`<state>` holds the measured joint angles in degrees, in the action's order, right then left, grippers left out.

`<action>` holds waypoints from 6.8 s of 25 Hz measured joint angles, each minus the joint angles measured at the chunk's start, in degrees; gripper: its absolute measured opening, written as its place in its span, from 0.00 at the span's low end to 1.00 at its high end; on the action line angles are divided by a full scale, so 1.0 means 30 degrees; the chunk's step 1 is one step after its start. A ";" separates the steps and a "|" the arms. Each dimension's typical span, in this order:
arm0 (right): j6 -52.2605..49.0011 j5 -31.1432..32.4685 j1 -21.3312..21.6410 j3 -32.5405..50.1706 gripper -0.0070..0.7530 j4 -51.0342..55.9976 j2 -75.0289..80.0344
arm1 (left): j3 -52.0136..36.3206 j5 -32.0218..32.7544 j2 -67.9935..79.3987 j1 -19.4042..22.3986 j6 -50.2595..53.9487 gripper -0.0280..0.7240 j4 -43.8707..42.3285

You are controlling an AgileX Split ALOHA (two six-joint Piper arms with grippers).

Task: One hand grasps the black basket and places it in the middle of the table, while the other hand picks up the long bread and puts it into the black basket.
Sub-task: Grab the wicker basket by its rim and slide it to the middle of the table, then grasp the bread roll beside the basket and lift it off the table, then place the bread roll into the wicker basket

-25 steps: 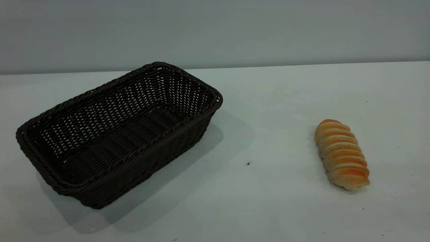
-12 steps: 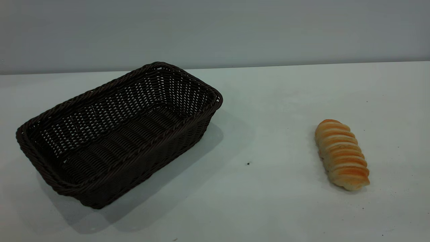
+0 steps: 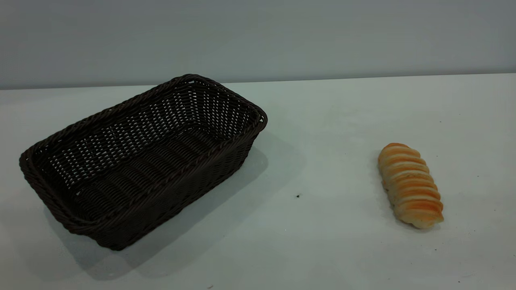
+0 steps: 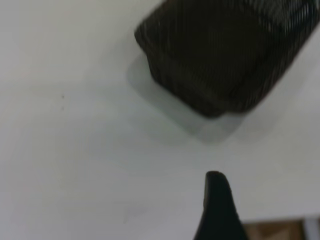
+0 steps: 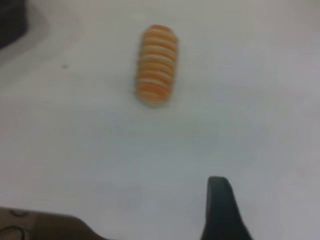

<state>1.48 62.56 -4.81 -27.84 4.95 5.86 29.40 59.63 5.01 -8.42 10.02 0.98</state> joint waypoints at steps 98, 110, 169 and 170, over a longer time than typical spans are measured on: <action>0.1251 -1.5653 -0.2228 -0.1979 0.66 0.2279 2.3269 | 1.1458 -1.2373 3.7441 -0.2340 -0.0503 0.24 0.2332; 0.1887 -2.0213 -0.2228 -0.3375 0.81 0.2636 3.0020 | 1.3431 -0.8227 3.7619 -0.2385 -0.0983 0.87 0.2893; 0.2168 -2.0855 -0.9004 -0.7323 0.06 0.2055 2.9733 | 1.5319 -0.4104 2.7476 -0.2385 -0.1780 0.82 -0.0327; 0.2168 -2.0963 -0.9409 -0.7323 0.06 0.2040 2.9775 | 1.5319 -0.3960 2.7157 -0.2385 -0.1780 0.82 -0.0482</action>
<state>7.98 -0.33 -33.03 -49.81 11.07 95.19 75.36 47.75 86.48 -15.58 4.68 -0.46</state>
